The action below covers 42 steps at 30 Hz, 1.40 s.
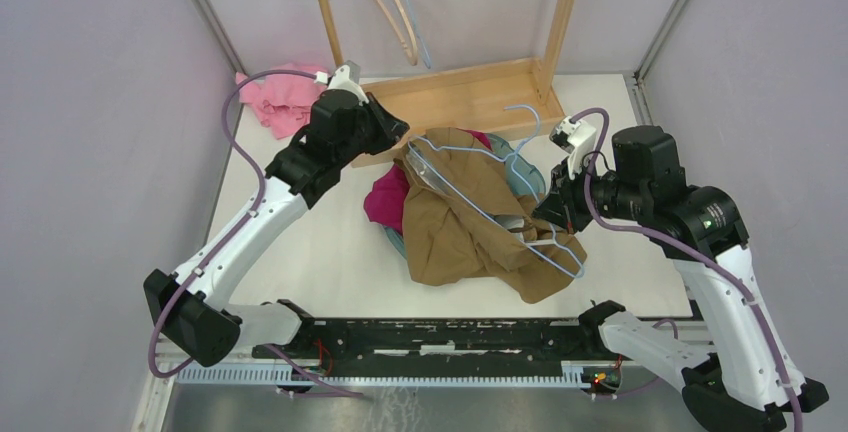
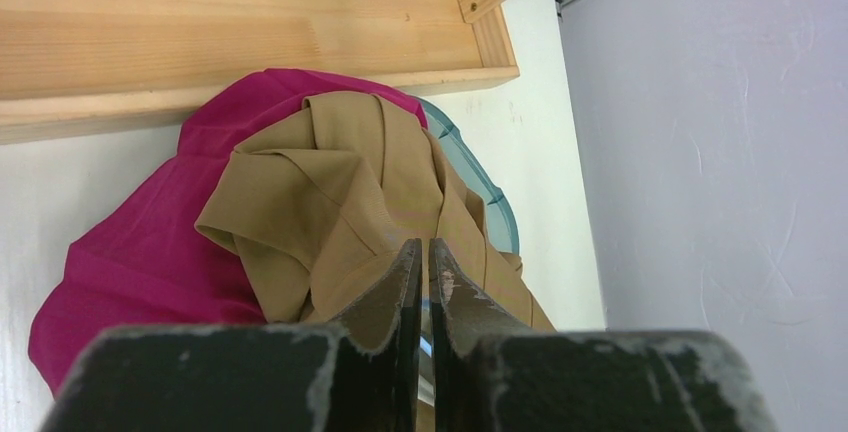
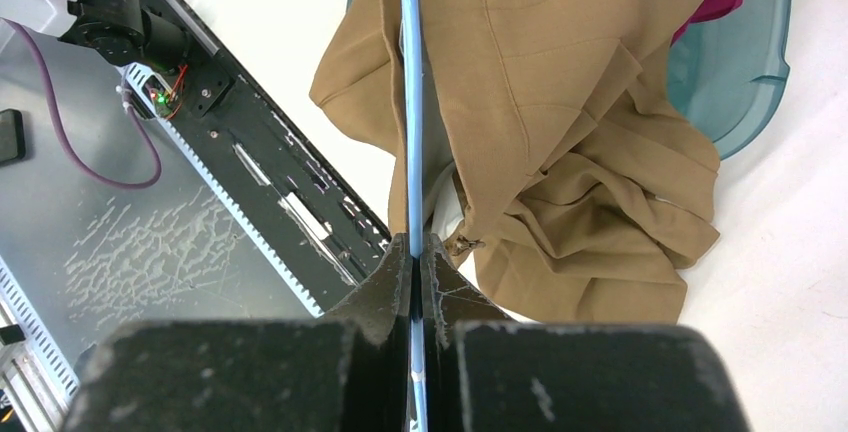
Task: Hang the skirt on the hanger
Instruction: Hang the skirt on the hanger.
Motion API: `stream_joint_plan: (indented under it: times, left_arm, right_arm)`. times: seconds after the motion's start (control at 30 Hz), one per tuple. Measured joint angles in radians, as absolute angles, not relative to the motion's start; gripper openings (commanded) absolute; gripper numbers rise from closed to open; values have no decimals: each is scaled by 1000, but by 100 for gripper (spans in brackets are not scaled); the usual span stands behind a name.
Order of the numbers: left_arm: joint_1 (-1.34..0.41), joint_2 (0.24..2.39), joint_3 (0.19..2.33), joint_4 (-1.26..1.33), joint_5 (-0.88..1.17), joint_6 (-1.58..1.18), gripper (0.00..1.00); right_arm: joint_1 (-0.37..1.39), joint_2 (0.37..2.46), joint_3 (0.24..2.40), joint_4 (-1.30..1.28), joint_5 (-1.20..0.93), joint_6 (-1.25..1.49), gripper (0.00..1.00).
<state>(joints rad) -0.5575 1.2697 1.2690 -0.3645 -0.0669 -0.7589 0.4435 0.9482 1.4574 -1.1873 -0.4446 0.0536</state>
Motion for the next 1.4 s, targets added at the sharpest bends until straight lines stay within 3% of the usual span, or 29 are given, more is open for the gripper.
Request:
stream_joint_plan:
  times: [0.2, 0.5, 0.9, 1.27, 1.4]
  left_arm:
    - [-558, 1270, 1269, -365, -41, -759, 11]
    - [-637, 1269, 1319, -442, 3, -738, 27]
    - [-802, 1333, 1351, -527, -50, -690, 27]
    - [-815, 1322, 1316, -610, -224, -657, 50]
    - [-815, 1288, 1295, -629, -267, -657, 52]
  right_arm:
    - [443, 955, 1457, -1195, -397, 54, 1]
    - [444, 1007, 1469, -1243, -311, 54, 1]
    - [444, 1024, 1470, -1229, -306, 60, 1]
    - [444, 1032, 1487, -1228, -290, 66, 1]
    - [444, 1037, 1487, -1227, -291, 66, 1]
